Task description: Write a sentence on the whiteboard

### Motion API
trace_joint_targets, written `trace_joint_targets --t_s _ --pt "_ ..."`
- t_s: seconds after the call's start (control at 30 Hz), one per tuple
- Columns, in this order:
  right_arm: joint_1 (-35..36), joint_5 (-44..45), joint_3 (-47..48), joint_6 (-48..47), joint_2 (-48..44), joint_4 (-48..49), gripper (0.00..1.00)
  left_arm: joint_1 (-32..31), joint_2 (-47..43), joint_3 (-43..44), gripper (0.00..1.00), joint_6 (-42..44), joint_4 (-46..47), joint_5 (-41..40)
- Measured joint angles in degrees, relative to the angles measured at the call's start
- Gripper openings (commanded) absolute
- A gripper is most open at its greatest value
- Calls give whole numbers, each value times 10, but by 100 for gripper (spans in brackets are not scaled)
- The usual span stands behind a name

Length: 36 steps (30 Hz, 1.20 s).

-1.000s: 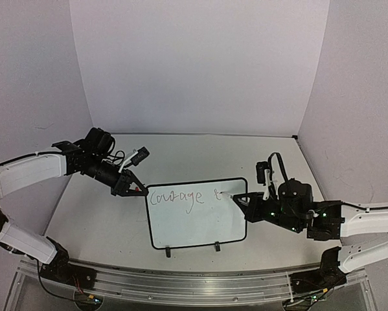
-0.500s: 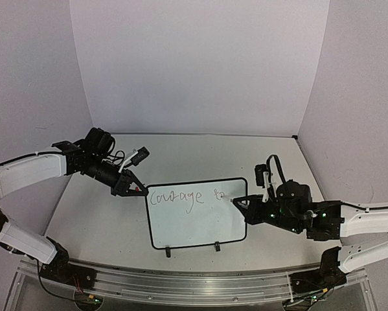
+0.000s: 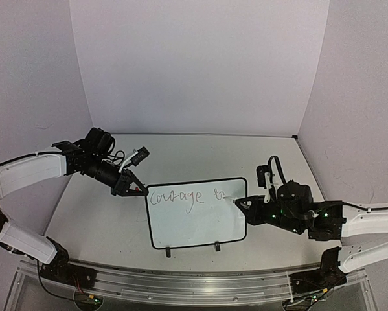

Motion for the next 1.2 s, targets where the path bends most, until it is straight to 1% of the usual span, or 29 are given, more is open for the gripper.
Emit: trace_joint_targets --t_s 0.8,0.9,1.03,1.17,1.2 --pt "0 3 18 -35 0 -8 0 0 0 0 0 0 0 0" --pt "0 -27 18 -43 -8 -6 0 0 0 0 0 0 0 0" --pt "0 -96 19 -57 -27 8 0 0 0 0 0 0 0 0" --pt "3 -160 38 -67 3 33 0 0 0 0 0 0 0 0" --pt "4 -164 39 -67 9 36 0 0 0 0 0 0 0 0"
